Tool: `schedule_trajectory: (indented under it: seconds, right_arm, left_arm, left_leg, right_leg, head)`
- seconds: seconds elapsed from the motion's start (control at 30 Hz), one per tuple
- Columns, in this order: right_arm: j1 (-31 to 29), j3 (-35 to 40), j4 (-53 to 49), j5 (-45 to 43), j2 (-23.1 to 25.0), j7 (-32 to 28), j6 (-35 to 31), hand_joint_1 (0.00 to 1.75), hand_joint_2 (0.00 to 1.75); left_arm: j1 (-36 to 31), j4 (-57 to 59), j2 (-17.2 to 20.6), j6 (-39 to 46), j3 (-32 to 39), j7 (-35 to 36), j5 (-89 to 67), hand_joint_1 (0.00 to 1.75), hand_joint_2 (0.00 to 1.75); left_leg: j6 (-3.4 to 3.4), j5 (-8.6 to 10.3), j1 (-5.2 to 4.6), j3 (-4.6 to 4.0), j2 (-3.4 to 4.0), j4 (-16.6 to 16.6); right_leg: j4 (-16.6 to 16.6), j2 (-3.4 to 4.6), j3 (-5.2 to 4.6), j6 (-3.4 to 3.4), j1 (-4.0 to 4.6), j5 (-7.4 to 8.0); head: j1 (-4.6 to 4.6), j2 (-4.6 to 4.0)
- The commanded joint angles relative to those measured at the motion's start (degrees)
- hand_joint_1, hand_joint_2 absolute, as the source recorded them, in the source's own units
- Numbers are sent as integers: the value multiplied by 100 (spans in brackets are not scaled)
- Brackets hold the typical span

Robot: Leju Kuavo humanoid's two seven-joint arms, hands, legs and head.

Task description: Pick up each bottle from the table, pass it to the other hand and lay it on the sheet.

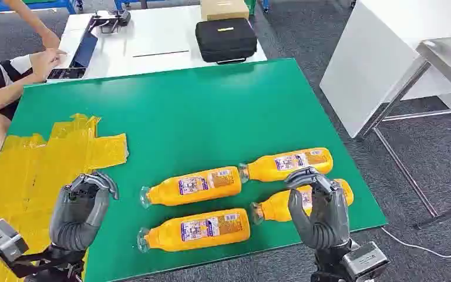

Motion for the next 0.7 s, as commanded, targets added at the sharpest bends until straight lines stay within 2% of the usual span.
schedule_trajectory:
  seconds: [0.03,0.27,0.3,0.37,0.4,0.43,0.47,0.57,0.67,0.7]
  right_arm:
    - [-433,292,945,135,211,406,-623,175,175]
    - [-477,414,974,77,109,359,-783,175,175]
    - [-456,424,918,159,55,428,-940,175,175]
    - [-355,389,853,599,-97,580,-1179,175,175]
    - [-314,354,811,758,-113,598,-1263,141,175]
    - [-238,274,763,973,-113,521,-1441,0,175]
    - [-207,267,753,1126,-161,593,-1456,0,175]
    - [-26,94,516,2195,-368,1014,-1417,0,175]
    - [67,-81,340,2866,-593,1359,-1202,0,175]
    - [106,-148,283,3000,-665,1457,-1100,0,175]
  left_arm:
    - [-643,656,-178,1209,-509,-405,-1144,175,175]
    - [-702,684,-80,1383,-650,-393,-1097,175,175]
    - [-692,649,-1,1479,-703,-384,-1041,175,175]
    - [-656,632,54,1557,-712,-377,-1011,175,175]
    - [-637,623,58,1589,-701,-376,-1004,175,175]
    - [-609,611,63,1640,-684,-381,-1002,131,175]
    - [-593,607,63,1678,-680,-391,-1022,0,175]
    - [-527,608,85,1722,-659,-385,-1040,0,175]
    - [-498,620,82,1656,-640,-360,-1010,0,175]
    - [-496,628,82,1639,-640,-354,-1009,0,175]
  left_leg:
    - [-8,-6,4,35,-10,-10]
    - [-8,-8,4,37,-3,-10]
    - [-5,-3,1,25,-6,-9]
    - [-10,-14,2,52,-9,-13]
    - [-6,-6,2,31,-8,-10]
    - [-9,-13,2,48,-11,-12]
    - [-7,-8,1,34,-11,-11]
    - [-9,-17,1,51,-12,-10]
    - [-6,-8,-2,22,-10,-7]
    - [-8,-14,-1,37,-13,-7]
  right_leg:
    - [-15,10,41,-12,1,-8]
    - [-15,18,41,-10,1,-6]
    - [-11,11,28,-6,0,-2]
    - [-17,17,58,-13,-1,-14]
    - [-13,9,36,-8,0,-6]
    - [-15,12,54,-11,-1,-15]
    - [-12,7,39,-8,-1,-10]
    - [-14,12,57,-12,-1,-19]
    - [-7,5,25,-7,-4,-10]
    - [-9,8,43,-10,-4,-17]
  head:
    - [0,-2]
    - [0,-2]
    - [2,-2]
    - [2,-2]
    - [0,-2]
    - [2,-2]
    - [0,-2]
    - [0,-2]
    - [0,-2]
    - [0,-2]
